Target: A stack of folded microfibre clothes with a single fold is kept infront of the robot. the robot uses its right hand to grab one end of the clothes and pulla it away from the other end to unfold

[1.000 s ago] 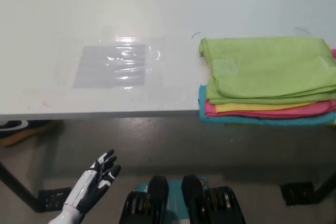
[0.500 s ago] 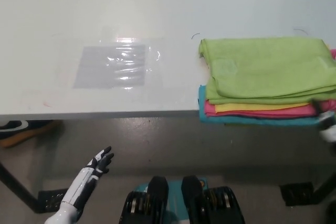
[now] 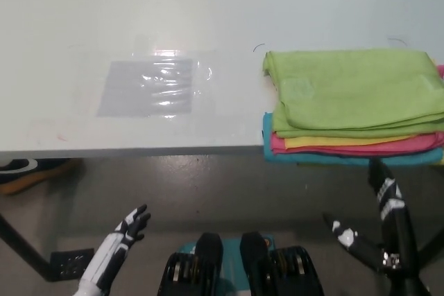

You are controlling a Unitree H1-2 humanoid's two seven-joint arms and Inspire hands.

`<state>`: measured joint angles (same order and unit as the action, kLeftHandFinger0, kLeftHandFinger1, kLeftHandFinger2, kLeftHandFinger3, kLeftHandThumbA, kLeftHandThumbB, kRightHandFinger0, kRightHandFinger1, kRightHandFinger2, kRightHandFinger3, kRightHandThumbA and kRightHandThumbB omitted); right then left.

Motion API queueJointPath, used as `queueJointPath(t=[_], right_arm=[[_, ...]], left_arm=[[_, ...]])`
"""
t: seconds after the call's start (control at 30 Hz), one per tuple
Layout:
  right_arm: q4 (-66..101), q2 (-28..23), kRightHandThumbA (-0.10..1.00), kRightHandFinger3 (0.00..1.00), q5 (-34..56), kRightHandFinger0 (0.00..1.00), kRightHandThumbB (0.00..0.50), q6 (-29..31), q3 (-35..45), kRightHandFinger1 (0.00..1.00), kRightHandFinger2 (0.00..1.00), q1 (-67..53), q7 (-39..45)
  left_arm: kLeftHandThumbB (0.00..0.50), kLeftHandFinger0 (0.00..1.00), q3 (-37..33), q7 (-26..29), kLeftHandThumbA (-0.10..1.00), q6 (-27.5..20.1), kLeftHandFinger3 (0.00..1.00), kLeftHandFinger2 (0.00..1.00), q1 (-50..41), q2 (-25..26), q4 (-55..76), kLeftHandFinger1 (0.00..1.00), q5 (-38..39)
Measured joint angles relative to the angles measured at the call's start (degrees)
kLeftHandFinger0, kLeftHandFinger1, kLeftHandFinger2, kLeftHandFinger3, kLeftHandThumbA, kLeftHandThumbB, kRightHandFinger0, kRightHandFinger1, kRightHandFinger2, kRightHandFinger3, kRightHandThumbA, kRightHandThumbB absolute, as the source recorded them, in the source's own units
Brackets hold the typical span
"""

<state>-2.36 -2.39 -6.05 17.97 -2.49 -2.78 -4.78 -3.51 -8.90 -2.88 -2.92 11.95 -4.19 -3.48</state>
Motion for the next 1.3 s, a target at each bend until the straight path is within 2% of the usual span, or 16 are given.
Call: queueJointPath(t=[0.07,0.2,0.43,0.53,0.63,0.77,0.87,1.2,1.3], right_arm=[[-2.2,-0.7,0.89,1.00,-0.1,1.00,0.065,0.0,-0.2,1.00,1.00,-0.4,0.2],[-4.9,-2.0,1.00,1.00,-1.1,1.00,0.071,-0.2,-0.8,1.00,1.00,-0.4,0.6],[-5.3,-3.4,1.00,1.00,-2.2,1.00,0.072,-4.3,-2.3,1.00,1.00,1.1,2.5],[-5.3,-3.8,1.00,1.00,-2.4,1.00,0.068,-6.0,-2.7,1.00,1.00,1.7,3.2],[-5.3,-4.1,1.00,1.00,-2.4,1.00,0.104,-7.6,-3.0,1.00,1.00,2.3,4.1],[-5.3,-4.4,1.00,1.00,-2.4,1.00,0.102,-9.7,-3.6,1.00,1.00,2.4,5.0],[-5.3,-4.9,1.00,1.00,-2.4,1.00,0.103,-10.8,-4.0,1.00,1.00,2.6,5.8],[-5.3,-5.6,1.00,1.00,-2.4,1.00,0.128,-13.0,-4.6,1.00,1.00,3.6,7.5],[-5.3,-5.8,1.00,1.00,-2.5,1.00,0.104,-13.5,-4.7,1.00,1.00,3.6,7.8]], left_arm=[[0.161,1.00,0.0,0.0,1.00,-0.1,1.00,1.00,-1.2,-0.1,0.0,1.00,0.0],[0.161,1.00,-0.1,0.0,0.99,-0.2,1.00,1.00,-2.0,-0.1,0.0,1.00,0.1],[0.151,1.00,-0.1,0.0,1.00,-0.2,1.00,1.00,-1.0,-0.1,0.0,1.00,0.0],[0.165,1.00,-0.1,0.0,1.00,-0.2,1.00,1.00,-0.4,-0.1,0.0,1.00,0.0],[0.159,1.00,0.0,0.0,1.00,-0.2,1.00,1.00,0.0,-0.1,0.0,1.00,-0.1],[0.131,1.00,-0.1,0.0,1.00,-0.2,1.00,1.00,0.0,0.0,0.0,1.00,-0.1],[0.144,1.00,-0.1,0.0,1.00,-0.3,1.00,1.00,0.3,0.0,-0.1,1.00,-0.1],[0.125,1.00,-0.1,0.0,1.00,-0.3,1.00,1.00,0.5,0.0,-0.2,1.00,-0.2],[0.110,1.00,-0.1,-0.1,0.99,-0.3,1.00,1.00,0.6,0.0,-0.2,1.00,-0.2]])
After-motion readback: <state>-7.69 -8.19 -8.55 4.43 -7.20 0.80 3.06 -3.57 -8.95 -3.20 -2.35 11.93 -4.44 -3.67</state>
